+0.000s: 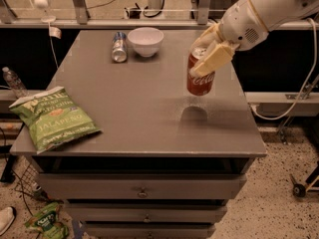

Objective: Move coke can near green jalapeno chip bag

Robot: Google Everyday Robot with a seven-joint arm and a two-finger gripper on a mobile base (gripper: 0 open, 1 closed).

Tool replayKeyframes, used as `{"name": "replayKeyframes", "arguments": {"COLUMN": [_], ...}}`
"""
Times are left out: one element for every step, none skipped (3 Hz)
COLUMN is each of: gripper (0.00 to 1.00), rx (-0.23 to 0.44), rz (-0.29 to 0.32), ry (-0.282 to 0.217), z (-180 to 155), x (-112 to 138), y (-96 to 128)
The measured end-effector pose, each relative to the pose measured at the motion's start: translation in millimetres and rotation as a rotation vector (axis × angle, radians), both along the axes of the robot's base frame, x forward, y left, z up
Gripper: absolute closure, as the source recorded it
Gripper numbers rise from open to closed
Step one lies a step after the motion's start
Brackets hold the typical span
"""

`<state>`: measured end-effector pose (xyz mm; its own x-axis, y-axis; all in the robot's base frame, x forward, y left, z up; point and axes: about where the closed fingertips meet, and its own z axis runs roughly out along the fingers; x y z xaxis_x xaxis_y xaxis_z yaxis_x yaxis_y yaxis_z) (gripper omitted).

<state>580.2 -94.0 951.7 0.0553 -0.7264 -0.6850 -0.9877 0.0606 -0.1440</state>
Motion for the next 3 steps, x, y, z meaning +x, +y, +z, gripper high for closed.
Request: {"name": "replayKeyframes", "arguments": {"gripper": [1.0,1.0,1.0], "rx": [-0.019,-0.044,-0.038], "rz": [0.075,0.228,0.342], "ry": [-0.006,0.002,0.029], "z": [2.2,0.9,-7.2], "x": [-6.5,-26.5,-41.5], "y": [32.4,92.9,136.8]}}
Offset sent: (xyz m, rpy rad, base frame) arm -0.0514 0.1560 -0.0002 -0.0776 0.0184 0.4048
